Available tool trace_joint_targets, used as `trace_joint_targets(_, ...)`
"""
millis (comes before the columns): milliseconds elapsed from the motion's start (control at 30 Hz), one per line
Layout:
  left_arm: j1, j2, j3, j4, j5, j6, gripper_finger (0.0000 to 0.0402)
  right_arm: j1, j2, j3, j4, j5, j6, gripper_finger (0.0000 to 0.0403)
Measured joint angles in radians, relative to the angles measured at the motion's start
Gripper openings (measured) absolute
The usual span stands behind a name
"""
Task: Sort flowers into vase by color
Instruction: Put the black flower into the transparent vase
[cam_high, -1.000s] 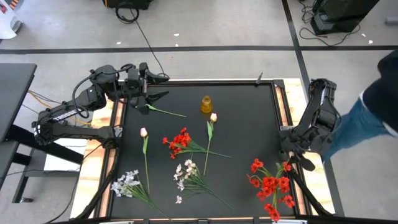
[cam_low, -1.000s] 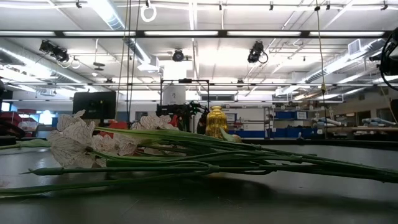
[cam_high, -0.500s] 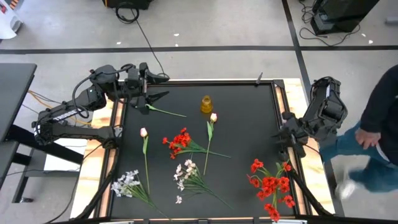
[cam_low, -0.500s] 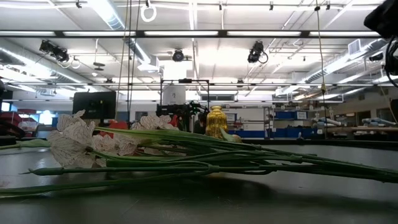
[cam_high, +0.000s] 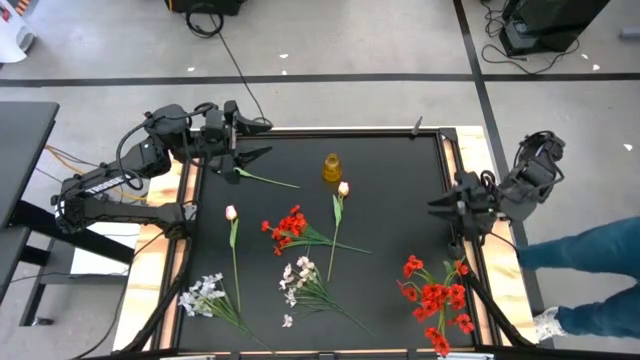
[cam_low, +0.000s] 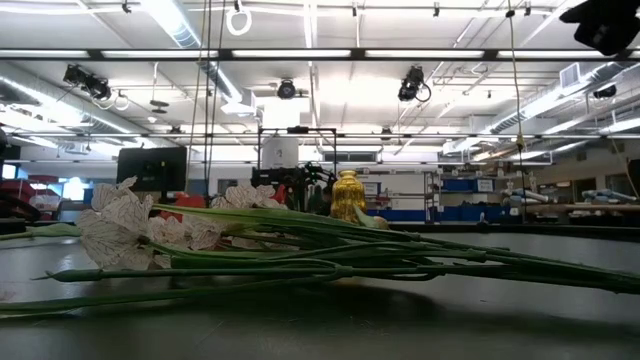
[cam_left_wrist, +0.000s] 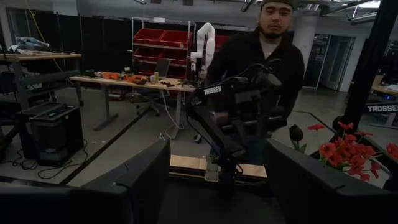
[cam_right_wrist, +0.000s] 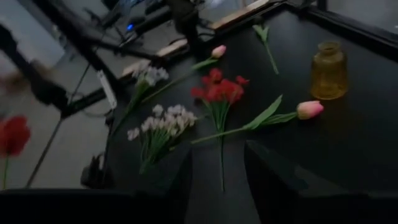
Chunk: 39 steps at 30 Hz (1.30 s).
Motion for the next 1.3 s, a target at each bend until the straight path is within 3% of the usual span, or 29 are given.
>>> trace_joint_targets(200, 0.0, 0.0, 0.0, 0.0, 0.0, 0.0, 0.026, -0.095, 0.002, 0.0, 0.119, -0.031, 0.095, 0.0154)
trace_joint_targets(400, 0.0, 0.0, 0.0, 0.0, 0.0, 0.0, 0.026, -0.215, 0.077, 0.0, 0.321, -0.08, 0.038, 0.0154)
trace_joint_targets(700, 0.0, 0.0, 0.0, 0.0, 0.0, 0.0, 0.026, -0.464, 0.334, 0.0, 0.563, -0.419, -0.055, 0.0154)
trace_joint_targets(833, 0.0, 0.0, 0.0, 0.0, 0.0, 0.0, 0.026, -0.538, 0.423, 0.0, 0.719, -0.51, -0.059, 0.0154)
trace_joint_targets(1100, 0.0, 0.0, 0.0, 0.0, 0.0, 0.0, 0.026, -0.655, 0.487, 0.0, 0.839, -0.515, -0.093, 0.0154)
trace_joint_targets(1300, 0.0, 0.0, 0.0, 0.0, 0.0, 0.0, 0.026, -0.73, 0.478, 0.0, 0.889, -0.421, -0.057, 0.0154)
